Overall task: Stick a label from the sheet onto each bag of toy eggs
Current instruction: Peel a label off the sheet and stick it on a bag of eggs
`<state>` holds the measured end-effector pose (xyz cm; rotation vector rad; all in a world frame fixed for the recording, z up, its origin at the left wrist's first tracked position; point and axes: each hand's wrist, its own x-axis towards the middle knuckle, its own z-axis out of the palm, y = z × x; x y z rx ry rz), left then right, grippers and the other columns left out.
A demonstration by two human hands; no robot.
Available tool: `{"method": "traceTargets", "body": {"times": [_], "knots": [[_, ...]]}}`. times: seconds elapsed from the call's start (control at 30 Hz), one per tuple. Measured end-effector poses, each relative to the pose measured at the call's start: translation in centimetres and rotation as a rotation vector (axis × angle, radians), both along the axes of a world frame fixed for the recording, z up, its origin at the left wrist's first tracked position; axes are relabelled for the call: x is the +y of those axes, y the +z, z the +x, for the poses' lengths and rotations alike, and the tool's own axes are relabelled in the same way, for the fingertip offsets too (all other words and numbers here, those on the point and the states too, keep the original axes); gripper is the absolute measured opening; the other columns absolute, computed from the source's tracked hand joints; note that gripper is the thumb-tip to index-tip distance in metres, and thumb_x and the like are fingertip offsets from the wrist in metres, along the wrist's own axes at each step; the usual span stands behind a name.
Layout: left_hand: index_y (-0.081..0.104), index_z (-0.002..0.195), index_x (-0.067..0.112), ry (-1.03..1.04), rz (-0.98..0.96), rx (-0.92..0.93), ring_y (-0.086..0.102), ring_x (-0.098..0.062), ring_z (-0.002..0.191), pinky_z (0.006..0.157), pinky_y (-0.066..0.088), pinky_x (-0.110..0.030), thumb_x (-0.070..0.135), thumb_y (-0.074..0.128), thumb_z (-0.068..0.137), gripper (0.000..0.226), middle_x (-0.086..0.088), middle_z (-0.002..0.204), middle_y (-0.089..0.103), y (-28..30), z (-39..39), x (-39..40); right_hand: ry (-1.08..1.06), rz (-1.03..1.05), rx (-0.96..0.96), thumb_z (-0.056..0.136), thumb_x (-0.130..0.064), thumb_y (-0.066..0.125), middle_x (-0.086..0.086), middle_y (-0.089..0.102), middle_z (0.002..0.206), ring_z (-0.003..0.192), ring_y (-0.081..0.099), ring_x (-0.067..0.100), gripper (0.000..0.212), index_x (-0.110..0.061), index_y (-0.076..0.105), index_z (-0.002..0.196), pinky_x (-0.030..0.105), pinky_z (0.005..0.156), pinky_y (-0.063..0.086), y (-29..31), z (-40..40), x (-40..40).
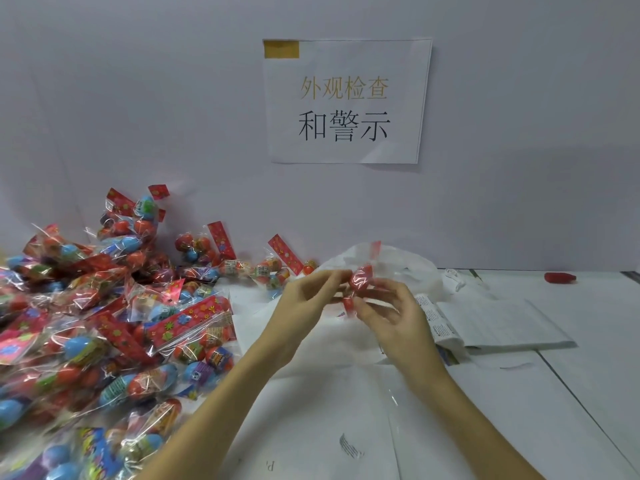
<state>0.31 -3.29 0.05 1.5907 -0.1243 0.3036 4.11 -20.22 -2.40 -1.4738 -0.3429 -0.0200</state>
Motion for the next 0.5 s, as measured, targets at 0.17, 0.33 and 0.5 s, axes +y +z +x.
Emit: {"method": "traceTargets", "body": {"times": [0.17, 0.33, 0.5], "knots": [[0.072, 0.124, 0.044, 0.164, 0.126, -0.070, 0.064, -0.005, 0.120, 0.100, 0.056, -0.031, 0.033, 0.084, 0.088, 0.039, 0.014, 0.127, 0.068, -0.2, 0.0, -0.1, 0.181, 0.247, 0.182, 0.100, -0.002, 0.064, 0.019, 0.076, 0.114, 0.103, 0.076, 0.033, 0.024, -0.006, 0.067, 0.124, 0.036, 0.086, 0.063, 0.7, 0.5, -1.1], [0.033, 0.152, 0.058, -0.085, -0.073, -0.031, 0.074, -0.023, 0.110, 0.088, 0.062, -0.035, 0.020, 0.069, 0.101, 0.073, 0.001, 0.121, 0.075, -0.3, -0.1, -0.3, 0.201, -0.013, -0.078, 0.107, 0.007, 0.043, 0.004, 0.077, 0.118, 0.109, 0.075, 0.021, 0.041, -0.016, 0.069, 0.129, 0.031, 0.094, 0.059, 0.7, 1.1, -1.7], [0.077, 0.107, 0.034, 0.276, 0.292, -0.134, 0.072, -0.023, 0.088, 0.078, 0.063, -0.037, -0.005, 0.052, 0.102, 0.047, -0.005, 0.108, 0.062, -1.2, 0.3, -0.2, 0.030, -0.792, -0.341, 0.102, -0.009, 0.058, -0.015, 0.062, 0.138, 0.129, 0.054, 0.008, 0.056, -0.034, 0.048, 0.152, 0.016, 0.104, 0.037, -0.7, 2.9, -4.0]]}}
